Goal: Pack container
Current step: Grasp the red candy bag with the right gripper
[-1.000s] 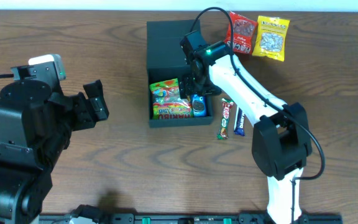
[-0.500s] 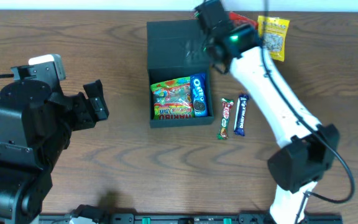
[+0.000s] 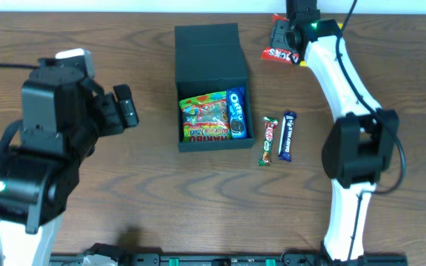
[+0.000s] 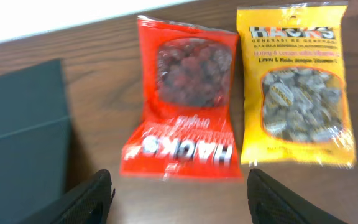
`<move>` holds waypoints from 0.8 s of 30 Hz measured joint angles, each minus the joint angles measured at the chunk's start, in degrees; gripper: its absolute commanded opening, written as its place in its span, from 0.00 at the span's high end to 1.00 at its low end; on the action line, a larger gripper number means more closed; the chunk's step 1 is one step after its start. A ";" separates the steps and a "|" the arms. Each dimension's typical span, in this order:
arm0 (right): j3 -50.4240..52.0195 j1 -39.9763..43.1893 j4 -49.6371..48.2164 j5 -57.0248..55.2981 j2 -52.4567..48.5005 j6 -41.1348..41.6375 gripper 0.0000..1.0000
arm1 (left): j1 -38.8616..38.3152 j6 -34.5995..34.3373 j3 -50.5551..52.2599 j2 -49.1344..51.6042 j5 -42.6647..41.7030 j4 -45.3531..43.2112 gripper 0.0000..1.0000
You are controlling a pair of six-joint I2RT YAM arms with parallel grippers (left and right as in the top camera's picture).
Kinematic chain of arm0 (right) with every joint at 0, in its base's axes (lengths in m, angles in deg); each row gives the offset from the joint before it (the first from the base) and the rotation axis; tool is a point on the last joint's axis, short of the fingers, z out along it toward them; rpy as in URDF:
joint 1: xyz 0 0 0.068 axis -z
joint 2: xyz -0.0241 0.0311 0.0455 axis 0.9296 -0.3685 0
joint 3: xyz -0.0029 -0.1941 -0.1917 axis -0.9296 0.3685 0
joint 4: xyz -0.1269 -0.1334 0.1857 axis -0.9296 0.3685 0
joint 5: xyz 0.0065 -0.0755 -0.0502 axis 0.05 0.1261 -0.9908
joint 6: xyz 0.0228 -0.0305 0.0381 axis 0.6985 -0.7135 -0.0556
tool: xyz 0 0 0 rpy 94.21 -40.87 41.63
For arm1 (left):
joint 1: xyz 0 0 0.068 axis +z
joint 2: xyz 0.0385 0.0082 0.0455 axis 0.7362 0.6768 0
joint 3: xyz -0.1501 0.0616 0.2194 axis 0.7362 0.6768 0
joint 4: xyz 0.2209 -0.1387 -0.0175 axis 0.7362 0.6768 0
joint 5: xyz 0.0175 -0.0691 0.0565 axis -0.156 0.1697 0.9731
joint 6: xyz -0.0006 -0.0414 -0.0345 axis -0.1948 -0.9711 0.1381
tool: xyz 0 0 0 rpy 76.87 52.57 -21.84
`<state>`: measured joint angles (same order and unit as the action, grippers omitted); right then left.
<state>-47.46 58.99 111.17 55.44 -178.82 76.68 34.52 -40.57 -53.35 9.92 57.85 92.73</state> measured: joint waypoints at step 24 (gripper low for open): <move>-10.78 2.78 -8.35 3.04 -17.38 -2.32 0.58 | 0.00 19.17 -0.07 13.51 -7.32 -4.94 0.05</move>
<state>-58.23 61.77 102.82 58.48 -196.20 74.36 34.52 -21.41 -53.42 23.42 50.53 87.79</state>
